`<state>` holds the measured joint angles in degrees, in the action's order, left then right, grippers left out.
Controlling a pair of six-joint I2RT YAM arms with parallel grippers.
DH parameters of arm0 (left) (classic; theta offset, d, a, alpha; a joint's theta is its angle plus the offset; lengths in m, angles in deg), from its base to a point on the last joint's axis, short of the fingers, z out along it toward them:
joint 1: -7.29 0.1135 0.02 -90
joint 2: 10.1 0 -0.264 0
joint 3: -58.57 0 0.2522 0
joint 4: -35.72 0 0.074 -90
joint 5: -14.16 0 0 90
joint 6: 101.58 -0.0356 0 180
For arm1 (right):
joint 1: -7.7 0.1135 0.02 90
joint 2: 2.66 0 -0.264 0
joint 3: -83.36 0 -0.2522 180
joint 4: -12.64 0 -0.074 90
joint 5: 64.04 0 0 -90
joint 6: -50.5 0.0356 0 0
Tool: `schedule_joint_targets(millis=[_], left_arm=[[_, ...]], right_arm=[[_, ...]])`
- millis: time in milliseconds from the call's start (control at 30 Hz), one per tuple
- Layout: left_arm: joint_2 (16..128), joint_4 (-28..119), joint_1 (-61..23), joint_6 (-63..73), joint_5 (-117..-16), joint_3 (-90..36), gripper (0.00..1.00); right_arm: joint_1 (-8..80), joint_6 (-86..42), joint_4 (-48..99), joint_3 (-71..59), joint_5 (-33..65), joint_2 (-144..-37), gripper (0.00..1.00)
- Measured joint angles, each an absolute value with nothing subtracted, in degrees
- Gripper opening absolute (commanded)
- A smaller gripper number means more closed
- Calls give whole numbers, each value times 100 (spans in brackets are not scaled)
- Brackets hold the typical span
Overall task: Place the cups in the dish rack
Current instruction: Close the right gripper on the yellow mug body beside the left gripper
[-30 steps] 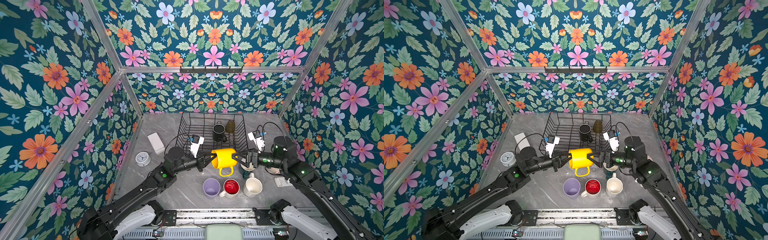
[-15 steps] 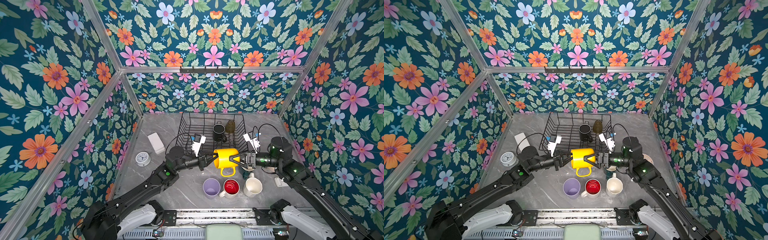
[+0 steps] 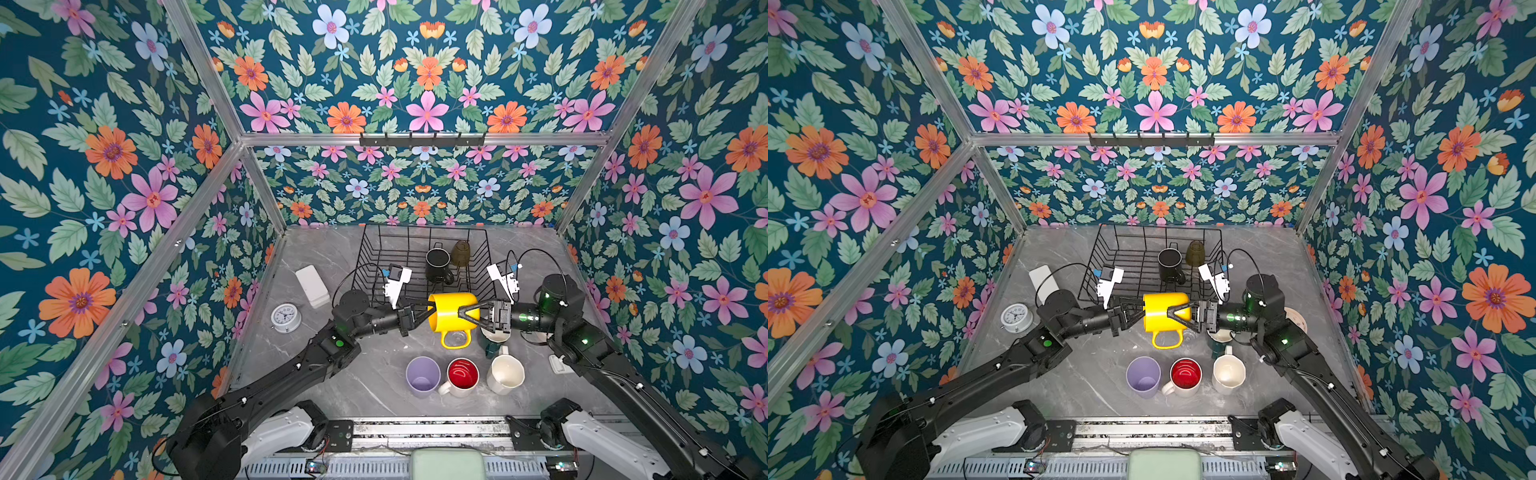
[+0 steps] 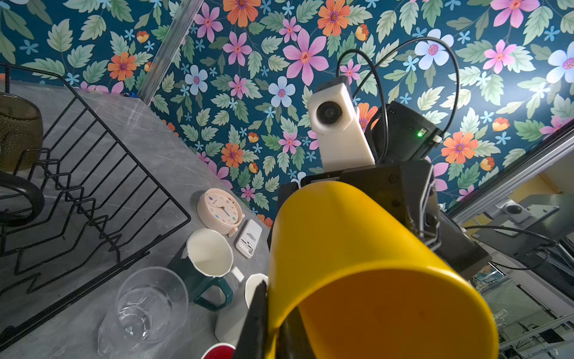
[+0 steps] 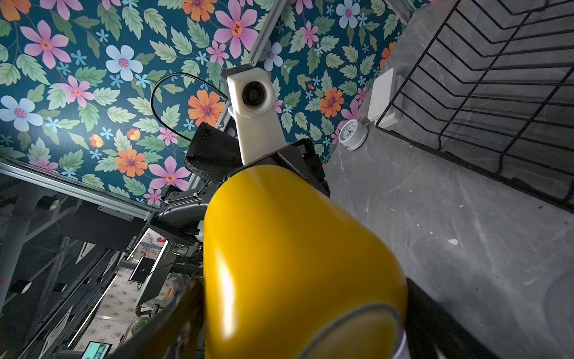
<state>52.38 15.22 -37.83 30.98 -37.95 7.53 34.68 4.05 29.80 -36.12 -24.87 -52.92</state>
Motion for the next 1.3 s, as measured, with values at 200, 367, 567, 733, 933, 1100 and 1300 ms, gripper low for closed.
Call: schedule_joint_targets(millis=[200, 367, 567, 733, 933, 1100, 1300], left_arm=[[5461, 1080, -3783, 3269, -3439, 700, 0], [5614, 868, -3803, 3343, -3170, 615, 0], [5754, 698, -3805, 3446, -3063, 609, 0], [5808, 580, -3805, 3457, -3013, 567, 0], [5815, 575, -3805, 3448, -3023, 532, 0], [5929, 470, -3803, 3465, -2988, 480, 0], [6147, 103, -3788, 3629, -2921, 442, 0]], right_arm=[[3540, 512, 2742, -3612, -2762, -5366, 92], [3601, 510, 2619, -3603, -2981, -5410, 92], [3603, 521, 2574, -3601, -3055, -5478, 91], [3632, 534, 2477, -3607, -3084, -5504, 91], [3630, 553, 2416, -3620, -3082, -5493, 91], [3625, 553, 2370, -3627, -3071, -5489, 90], [3616, 639, 2261, -3633, -3036, -5487, 80]])
